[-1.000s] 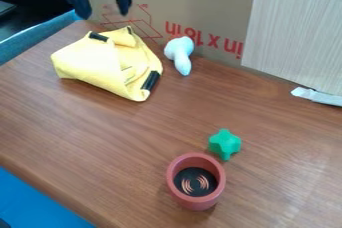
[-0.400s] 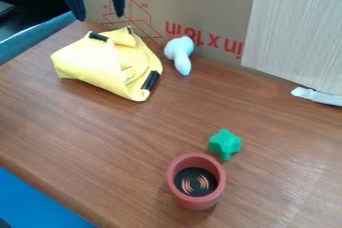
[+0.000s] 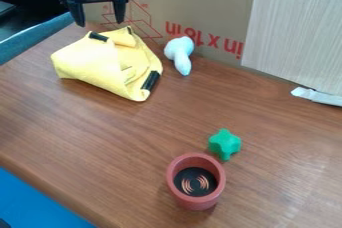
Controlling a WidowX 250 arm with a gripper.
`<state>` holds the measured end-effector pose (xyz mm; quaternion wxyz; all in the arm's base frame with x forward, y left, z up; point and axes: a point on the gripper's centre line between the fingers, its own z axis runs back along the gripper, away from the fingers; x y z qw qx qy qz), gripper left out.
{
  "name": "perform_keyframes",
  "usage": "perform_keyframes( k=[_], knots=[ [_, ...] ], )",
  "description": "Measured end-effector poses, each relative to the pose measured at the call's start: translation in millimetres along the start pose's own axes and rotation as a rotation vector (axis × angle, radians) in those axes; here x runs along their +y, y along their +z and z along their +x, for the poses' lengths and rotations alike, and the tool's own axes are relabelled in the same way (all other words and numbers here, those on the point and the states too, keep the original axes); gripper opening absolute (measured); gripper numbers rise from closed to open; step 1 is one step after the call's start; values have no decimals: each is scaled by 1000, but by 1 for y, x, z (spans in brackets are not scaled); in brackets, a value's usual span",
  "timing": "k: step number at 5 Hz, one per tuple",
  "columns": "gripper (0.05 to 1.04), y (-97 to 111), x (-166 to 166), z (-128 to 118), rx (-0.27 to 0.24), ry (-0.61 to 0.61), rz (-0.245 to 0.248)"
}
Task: Unfold the cloths from the top to the bottom
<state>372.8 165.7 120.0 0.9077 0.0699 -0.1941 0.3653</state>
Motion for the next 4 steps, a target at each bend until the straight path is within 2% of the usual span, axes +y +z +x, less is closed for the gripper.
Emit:
perform_keyframes(
  k=[1, 2, 4],
  knots=[
    [1001, -6, 13, 11, -71, 62, 12],
    [1001, -22, 22, 17, -107, 121, 37],
    [1001, -51, 31, 21, -104, 165, 85]
  ],
)
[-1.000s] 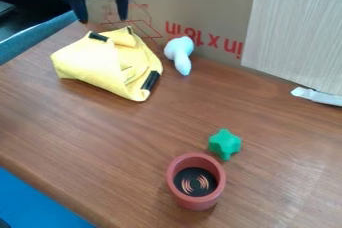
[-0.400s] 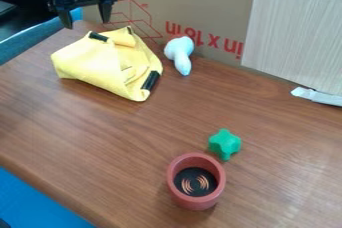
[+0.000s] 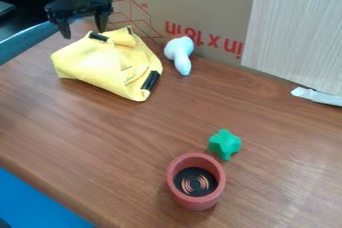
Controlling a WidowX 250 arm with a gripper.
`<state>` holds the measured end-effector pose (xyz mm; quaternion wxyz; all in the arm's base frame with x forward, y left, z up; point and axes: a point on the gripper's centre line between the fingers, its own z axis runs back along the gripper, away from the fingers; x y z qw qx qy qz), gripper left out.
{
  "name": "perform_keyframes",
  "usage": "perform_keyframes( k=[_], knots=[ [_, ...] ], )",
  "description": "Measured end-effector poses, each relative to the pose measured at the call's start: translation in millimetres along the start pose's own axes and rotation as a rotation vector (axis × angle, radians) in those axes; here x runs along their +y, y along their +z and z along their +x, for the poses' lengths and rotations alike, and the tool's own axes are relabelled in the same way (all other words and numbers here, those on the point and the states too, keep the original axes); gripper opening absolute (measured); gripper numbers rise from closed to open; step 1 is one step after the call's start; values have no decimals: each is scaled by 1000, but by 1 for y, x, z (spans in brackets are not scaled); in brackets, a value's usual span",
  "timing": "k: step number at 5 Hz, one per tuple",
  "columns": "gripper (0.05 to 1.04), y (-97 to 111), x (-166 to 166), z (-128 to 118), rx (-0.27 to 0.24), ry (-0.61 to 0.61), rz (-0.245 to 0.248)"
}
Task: Unfold the cloths from the top to the bottom
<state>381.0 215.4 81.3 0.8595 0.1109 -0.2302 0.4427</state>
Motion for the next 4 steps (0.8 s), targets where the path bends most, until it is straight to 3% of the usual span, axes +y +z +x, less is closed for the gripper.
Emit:
perform_keyframes(
  k=[1, 3, 4],
  knots=[
    [1001, -15, -5, -1, 16, 7, 11],
    [1001, -16, -29, 3, 0, 8, -6],
    [1001, -23, -27, 1, 0, 13, 15]
  ],
)
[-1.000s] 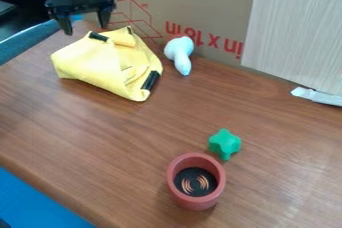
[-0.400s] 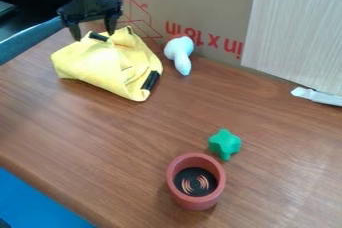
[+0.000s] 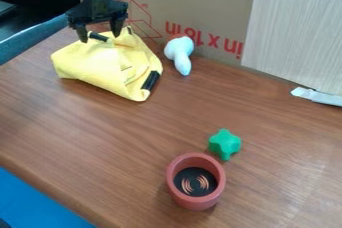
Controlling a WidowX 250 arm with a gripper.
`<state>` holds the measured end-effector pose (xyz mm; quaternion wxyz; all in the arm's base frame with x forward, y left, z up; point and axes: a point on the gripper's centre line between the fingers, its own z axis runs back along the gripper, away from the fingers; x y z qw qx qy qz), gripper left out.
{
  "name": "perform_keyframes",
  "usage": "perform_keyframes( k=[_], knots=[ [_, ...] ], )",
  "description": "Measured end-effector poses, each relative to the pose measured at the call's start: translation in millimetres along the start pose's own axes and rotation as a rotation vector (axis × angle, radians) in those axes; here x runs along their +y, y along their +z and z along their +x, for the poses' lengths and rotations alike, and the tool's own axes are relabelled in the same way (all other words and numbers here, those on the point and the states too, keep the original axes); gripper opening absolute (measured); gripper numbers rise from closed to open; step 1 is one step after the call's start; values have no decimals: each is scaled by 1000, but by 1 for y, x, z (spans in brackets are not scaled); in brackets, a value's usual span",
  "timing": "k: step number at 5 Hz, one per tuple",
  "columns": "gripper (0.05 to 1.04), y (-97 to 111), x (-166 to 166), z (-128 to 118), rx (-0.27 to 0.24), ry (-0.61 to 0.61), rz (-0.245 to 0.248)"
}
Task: Unfold the cloths from the top to the bottom
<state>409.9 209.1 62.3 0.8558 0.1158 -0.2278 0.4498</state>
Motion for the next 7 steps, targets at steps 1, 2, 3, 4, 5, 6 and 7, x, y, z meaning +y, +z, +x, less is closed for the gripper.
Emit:
perform_keyframes(
  k=[1, 2, 3, 4, 5, 6, 7],
  knots=[
    [1001, -10, 1, -1, 2, 6, 18],
    [1001, -14, 1, -2, 6, 16, 28],
    [948, -16, -1, 0, 6, 25, 29],
    [670, -20, -3, 1, 11, 43, 36],
    [372, -21, -1, 2, 2, 63, 45],
    [164, -21, 0, 1, 6, 63, 49],
    [70, -21, 0, -4, 22, 60, 41]
  ],
)
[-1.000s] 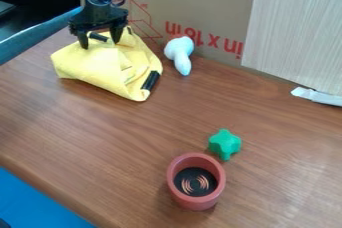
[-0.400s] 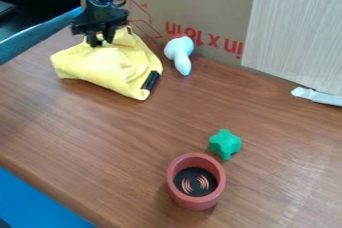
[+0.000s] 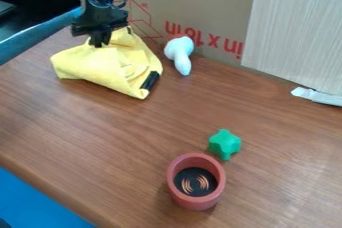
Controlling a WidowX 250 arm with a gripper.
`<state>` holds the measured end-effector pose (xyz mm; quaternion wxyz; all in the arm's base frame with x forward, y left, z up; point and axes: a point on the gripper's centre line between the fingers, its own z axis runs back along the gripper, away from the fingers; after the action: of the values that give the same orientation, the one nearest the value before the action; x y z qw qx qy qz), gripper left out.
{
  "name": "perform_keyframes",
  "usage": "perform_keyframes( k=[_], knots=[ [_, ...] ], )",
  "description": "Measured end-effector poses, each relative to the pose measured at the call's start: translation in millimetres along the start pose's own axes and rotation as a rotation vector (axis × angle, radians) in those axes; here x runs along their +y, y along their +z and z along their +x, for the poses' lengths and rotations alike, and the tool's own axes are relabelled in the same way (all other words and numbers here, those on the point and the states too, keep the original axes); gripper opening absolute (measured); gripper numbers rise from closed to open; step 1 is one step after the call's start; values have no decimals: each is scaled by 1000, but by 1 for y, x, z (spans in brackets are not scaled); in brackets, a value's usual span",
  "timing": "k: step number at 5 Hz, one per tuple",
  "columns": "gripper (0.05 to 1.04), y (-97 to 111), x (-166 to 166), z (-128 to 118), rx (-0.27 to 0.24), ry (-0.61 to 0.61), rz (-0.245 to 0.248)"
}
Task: Unfold the cloths from the top to the bottom
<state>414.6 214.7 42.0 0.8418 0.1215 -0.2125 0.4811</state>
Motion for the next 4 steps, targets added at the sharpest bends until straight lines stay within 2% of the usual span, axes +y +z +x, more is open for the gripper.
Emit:
perform_keyframes(
  k=[1, 2, 3, 4],
  knots=[
    [57, 28, 2, -1, -15, 14, -60],
    [55, 70, 2, -6, -40, 6, -148],
    [55, 100, 6, -14, -51, -6, -222],
    [55, 130, 20, -35, -60, -13, -271]
  ],
)
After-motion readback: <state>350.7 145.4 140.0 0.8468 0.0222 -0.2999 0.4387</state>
